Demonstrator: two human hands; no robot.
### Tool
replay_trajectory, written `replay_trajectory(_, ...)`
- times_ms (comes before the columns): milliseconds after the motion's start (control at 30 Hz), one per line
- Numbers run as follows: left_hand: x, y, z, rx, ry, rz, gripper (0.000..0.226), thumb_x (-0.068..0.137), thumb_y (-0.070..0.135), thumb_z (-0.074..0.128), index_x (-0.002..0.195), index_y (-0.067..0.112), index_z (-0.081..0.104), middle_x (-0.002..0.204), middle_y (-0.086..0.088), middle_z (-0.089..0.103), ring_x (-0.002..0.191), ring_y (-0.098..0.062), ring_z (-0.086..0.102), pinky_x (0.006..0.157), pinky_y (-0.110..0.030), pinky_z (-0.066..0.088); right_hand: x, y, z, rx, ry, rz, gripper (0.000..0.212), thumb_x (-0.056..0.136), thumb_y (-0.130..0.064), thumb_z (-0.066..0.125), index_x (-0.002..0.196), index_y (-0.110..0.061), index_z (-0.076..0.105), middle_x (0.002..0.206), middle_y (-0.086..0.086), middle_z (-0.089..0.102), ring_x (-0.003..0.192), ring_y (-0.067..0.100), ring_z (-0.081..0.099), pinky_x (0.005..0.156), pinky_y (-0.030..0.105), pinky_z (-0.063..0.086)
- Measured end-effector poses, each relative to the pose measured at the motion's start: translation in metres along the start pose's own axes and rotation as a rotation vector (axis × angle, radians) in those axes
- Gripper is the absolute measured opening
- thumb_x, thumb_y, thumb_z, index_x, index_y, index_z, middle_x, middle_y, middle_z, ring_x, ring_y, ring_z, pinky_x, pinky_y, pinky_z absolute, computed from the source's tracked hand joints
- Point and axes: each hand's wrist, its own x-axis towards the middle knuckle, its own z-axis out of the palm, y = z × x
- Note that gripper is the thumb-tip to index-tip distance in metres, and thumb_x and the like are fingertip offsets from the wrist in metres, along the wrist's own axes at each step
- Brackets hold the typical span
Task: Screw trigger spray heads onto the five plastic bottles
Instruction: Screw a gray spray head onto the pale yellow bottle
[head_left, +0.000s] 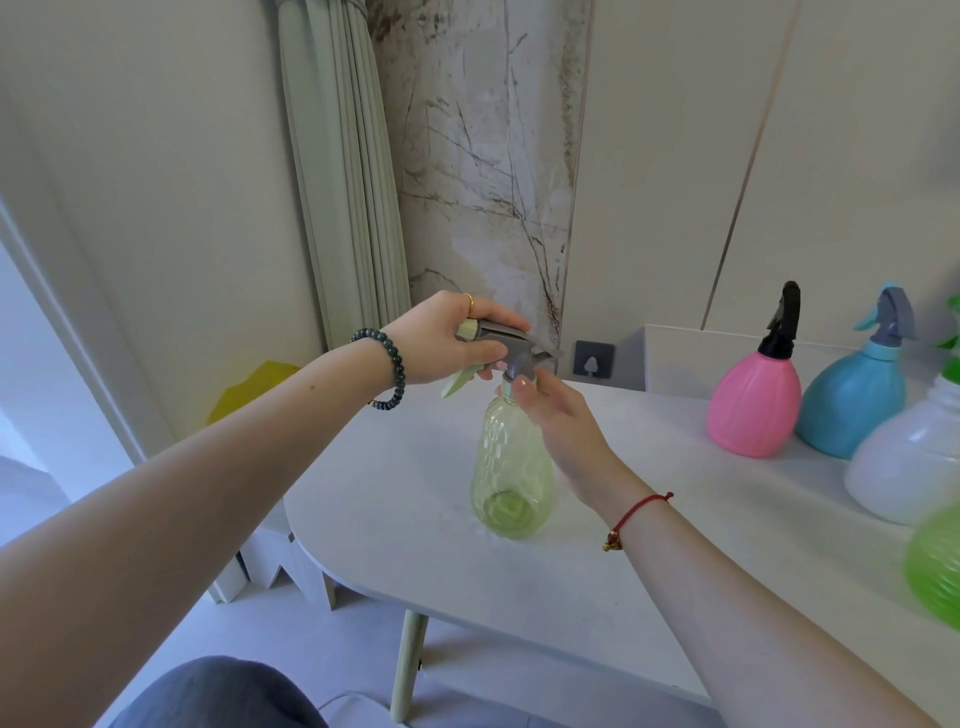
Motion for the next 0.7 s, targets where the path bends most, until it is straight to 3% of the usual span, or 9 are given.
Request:
replay_trajectory(100, 0.002, 0.0, -0.001, 0.013, -0.002, 0.008, 0.027, 0.086, 0.012, 0.056, 0.105, 0.03, 0.059, 0.078, 0.012, 0.065, 0.059, 0.004, 0.062, 0.048, -0.003, 0.04, 0.001, -0.002, 0.003, 0.01, 0.064, -0.015, 0.01, 0.088, -0.028, 0.056, 0.089, -0.034, 0.063, 0.1, -0.013, 0.065, 0.105, 0.007, 0.057, 0.081, 0.02, 0.037)
replay_trajectory(200, 0.002, -0.003, 0.0, 0.001, 0.001, 0.021, 0.027, 0.085, 0.011, 0.056, 0.103, 0.031, 0.059, 0.081, 0.013, 0.065, 0.059, 0.004, 0.062, 0.049, -0.004, 0.041, 0.003, -0.002, 0.004, -0.018, 0.104, -0.016, 0.008, 0.085, -0.025, 0.062, 0.087, -0.032, 0.064, 0.103, -0.006, 0.066, 0.108, 0.011, 0.057, 0.086, 0.024, 0.038)
replay_trajectory(333, 0.001, -0.003, 0.0, 0.006, -0.004, 0.04, 0.028, 0.086, 0.011, 0.055, 0.099, 0.035, 0.058, 0.082, 0.013, 0.064, 0.061, 0.004, 0.062, 0.051, -0.007, 0.045, 0.002, -0.003, 0.001, -0.026, 0.08, -0.019, 0.008, 0.083, -0.027, 0.065, 0.088, -0.032, 0.064, 0.101, -0.012, 0.066, 0.103, -0.002, 0.057, 0.082, 0.019, 0.039)
replay_trajectory(433, -0.003, -0.009, 0.004, 0.064, 0.103, 0.039, 0.031, 0.084, 0.019, 0.058, 0.104, 0.042, 0.051, 0.101, 0.012, 0.062, 0.086, -0.013, 0.066, 0.079, -0.03, 0.055, -0.001, -0.003, 0.001, -0.051, 0.056, -0.064, 0.011, 0.082, -0.027, 0.066, 0.09, -0.033, 0.063, 0.097, -0.018, 0.066, 0.091, -0.014, 0.058, 0.081, 0.017, 0.04)
replay_trajectory(500, -0.011, -0.02, 0.013, 0.023, 0.305, 0.049, 0.042, 0.081, 0.026, 0.062, 0.114, 0.043, 0.043, 0.112, 0.013, 0.056, 0.102, -0.016, 0.059, 0.091, -0.034, 0.049, -0.004, 0.001, -0.002, -0.155, 0.049, -0.122, 0.023, 0.078, -0.026, 0.07, 0.093, -0.037, 0.057, 0.1, -0.02, 0.063, 0.094, -0.012, 0.057, 0.086, 0.019, 0.04)
replay_trajectory(600, -0.031, -0.045, 0.034, -0.17, 0.554, -0.052, 0.055, 0.077, 0.033, 0.065, 0.123, 0.039, 0.035, 0.119, 0.012, 0.05, 0.108, -0.009, 0.049, 0.089, -0.027, 0.04, -0.016, 0.011, -0.013, -0.286, -0.086, -0.06, 0.062, 0.068, -0.029, 0.078, 0.113, -0.048, 0.039, 0.113, -0.026, 0.051, 0.109, -0.006, 0.048, 0.086, 0.011, 0.037)
replay_trajectory(700, -0.05, -0.075, 0.064, -0.272, 0.556, -0.248, 0.054, 0.077, 0.034, 0.063, 0.124, 0.029, 0.036, 0.119, 0.004, 0.049, 0.106, -0.014, 0.05, 0.085, -0.029, 0.041, -0.031, 0.03, -0.027, -0.386, -0.147, 0.051, 0.092, 0.066, -0.024, 0.079, 0.129, -0.052, 0.018, 0.12, -0.022, 0.042, 0.113, -0.002, 0.042, 0.075, -0.001, 0.03)
